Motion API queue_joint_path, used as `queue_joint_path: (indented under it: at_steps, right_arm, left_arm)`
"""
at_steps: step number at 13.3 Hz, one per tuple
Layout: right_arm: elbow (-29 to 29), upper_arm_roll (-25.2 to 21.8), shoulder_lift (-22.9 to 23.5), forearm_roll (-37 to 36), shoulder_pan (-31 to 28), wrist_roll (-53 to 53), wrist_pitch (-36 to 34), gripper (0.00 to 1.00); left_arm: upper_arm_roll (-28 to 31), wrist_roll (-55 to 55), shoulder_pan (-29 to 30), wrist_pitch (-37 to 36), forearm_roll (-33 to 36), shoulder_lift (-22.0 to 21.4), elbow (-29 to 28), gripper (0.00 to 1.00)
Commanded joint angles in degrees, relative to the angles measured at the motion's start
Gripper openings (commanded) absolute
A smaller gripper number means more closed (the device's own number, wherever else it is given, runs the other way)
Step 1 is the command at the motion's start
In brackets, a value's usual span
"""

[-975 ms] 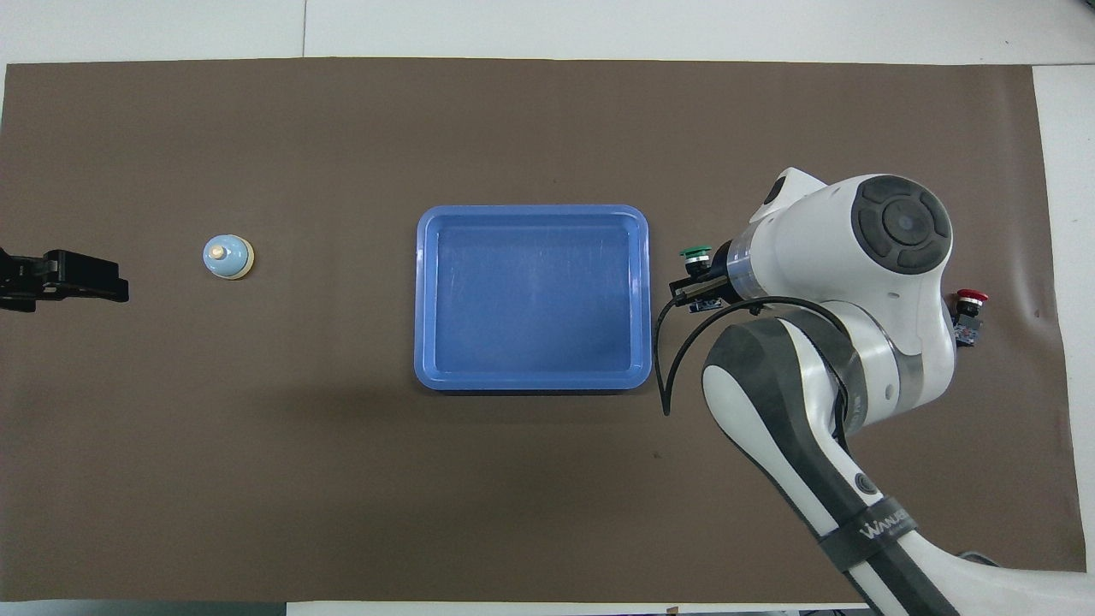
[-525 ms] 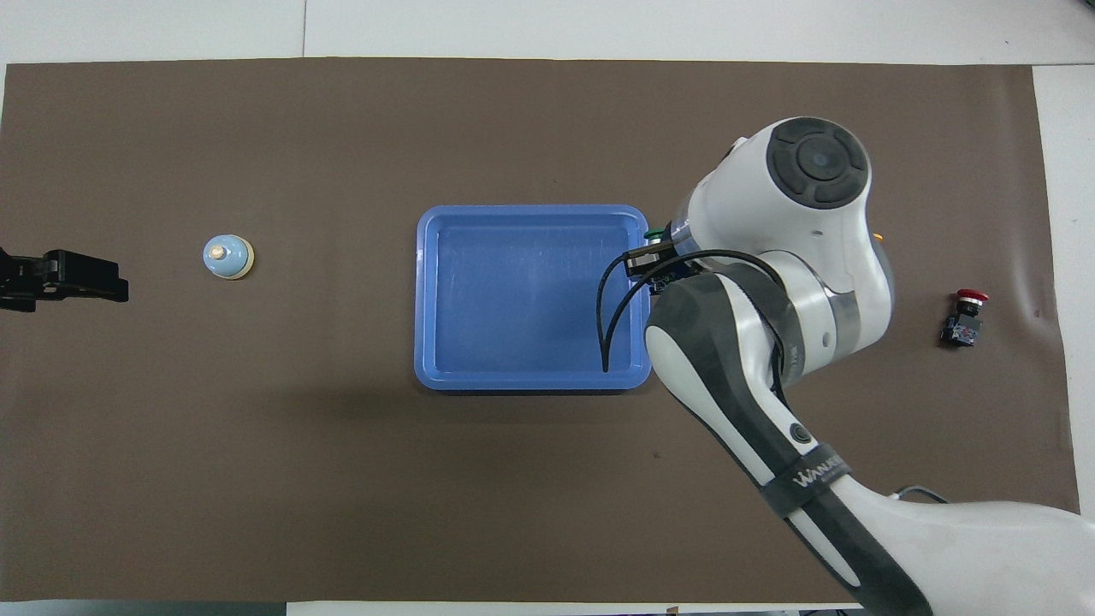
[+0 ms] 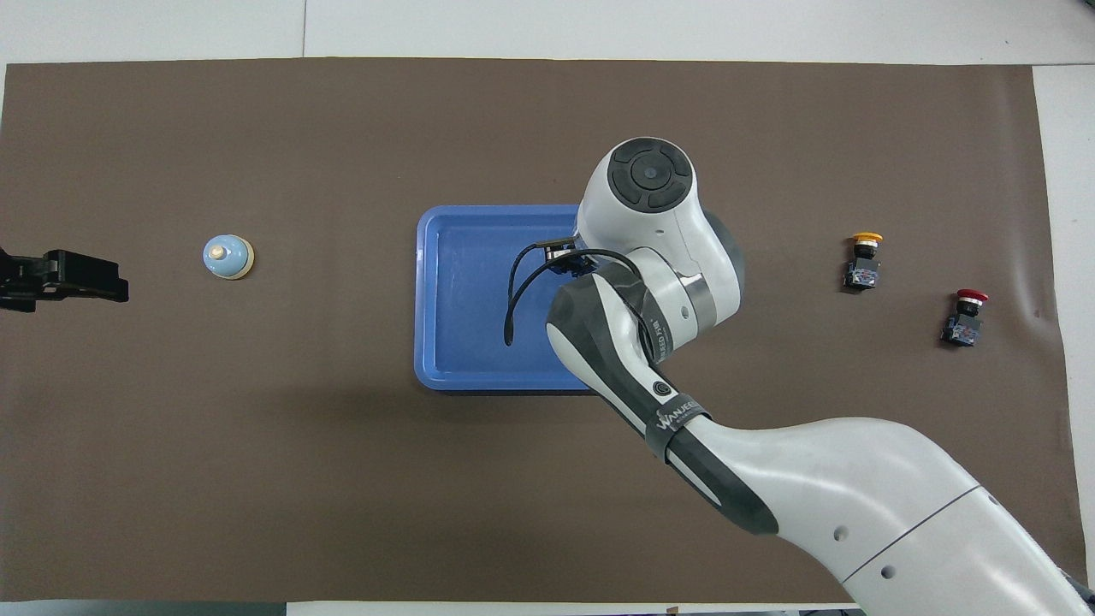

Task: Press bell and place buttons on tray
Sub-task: 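Carry the green button over the blue tray and lower it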

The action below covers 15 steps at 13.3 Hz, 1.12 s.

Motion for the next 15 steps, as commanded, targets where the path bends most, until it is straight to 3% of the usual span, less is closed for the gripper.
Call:
queue_joint_path:
  at_steps: [1, 5, 10, 11, 12, 15]
  right_arm:
    - [-2.93, 0.23, -0.86, -0.37, -0.69, 0.92, 1.95, 0.00]
    - [-10.84, 0.23, -3.05, -0.46, 0.28, 0.92, 8.44, 0.00]
    - [-11.82, 0.23, -3.58, -0.46, 0.19, 1.18, 8.29, 0.00]
    - [-11.82, 0.23, -3.58, -0.46, 0.19, 1.97, 8.20, 0.64]
    - [-11.48, 0.23, -3.58, -0.46, 0.19, 3.11, 8.02, 1.00]
    - [-7.63, 0.23, -3.50, -0.19, 0.28, 6.10, 2.60, 1.00]
  left_arm:
    - [0.31, 0.03, -0.10, -0.84, -0.61, -0.05, 0.73, 1.00]
    - [0.31, 0.03, -0.10, -0.84, -0.61, -0.05, 0.73, 1.00]
    - [0.31, 0.03, -0.10, -0.84, -0.61, -0.05, 0.73, 1.00]
    - [0.31, 0.03, -0.10, -0.84, -0.61, -0.05, 0.73, 1.00]
    - [0.31, 0.03, -0.10, -0.84, -0.61, -0.05, 0.73, 1.00]
    - [0.31, 0.03, -0.10, -0.84, -0.61, -0.05, 0.73, 1.00]
